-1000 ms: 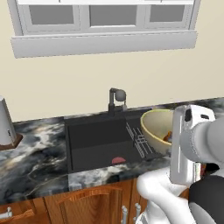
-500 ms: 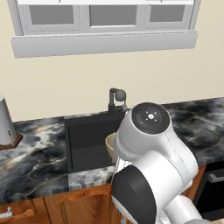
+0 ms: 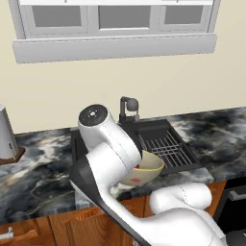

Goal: Pick the peach from the cabinet and place it in the bowl. Then pick the bowl and place it in the sink. Then turn on the sink facuet.

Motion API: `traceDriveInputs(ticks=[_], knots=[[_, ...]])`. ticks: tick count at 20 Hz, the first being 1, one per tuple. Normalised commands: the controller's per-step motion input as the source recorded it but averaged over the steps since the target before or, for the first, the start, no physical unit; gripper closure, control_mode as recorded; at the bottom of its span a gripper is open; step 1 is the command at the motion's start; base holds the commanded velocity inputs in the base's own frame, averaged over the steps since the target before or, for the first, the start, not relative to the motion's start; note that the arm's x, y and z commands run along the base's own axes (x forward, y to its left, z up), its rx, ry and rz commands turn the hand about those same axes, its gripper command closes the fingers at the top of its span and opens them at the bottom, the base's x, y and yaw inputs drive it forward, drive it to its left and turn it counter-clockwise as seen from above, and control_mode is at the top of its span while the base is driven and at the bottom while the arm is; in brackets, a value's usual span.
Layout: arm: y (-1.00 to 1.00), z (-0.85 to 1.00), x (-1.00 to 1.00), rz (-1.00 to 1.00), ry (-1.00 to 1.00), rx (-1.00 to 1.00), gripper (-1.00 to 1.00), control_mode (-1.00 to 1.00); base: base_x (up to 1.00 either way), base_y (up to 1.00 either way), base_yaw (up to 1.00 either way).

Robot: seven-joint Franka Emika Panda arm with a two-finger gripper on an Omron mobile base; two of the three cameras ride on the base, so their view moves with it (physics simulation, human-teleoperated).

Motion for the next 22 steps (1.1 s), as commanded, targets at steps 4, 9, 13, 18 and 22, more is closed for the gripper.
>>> traceDriveInputs(ticks=[4,9,13,18,22], knots=[[0.03,-0.46,1.00,-0.33,0.02,0.00,1.00,-1.00,0.00,0.00,0.00],[0.00,-0.29,0.94,-0.25,0.00,-0.02,1.00,-1.00,0.00,0.00,0.00],[-0.01,-0.32,0.77,-0.11,0.00,-0.02,1.00,-1.00,0.00,0.00,0.00],[-0.08,-0.40,0.65,-0.01,-0.02,0.00,1.00,-1.00,0.00,0.00,0.00],[-0.27,-0.50,0.36,0.00,-0.09,0.00,1.00,-1.00,0.00,0.00,0.00]])
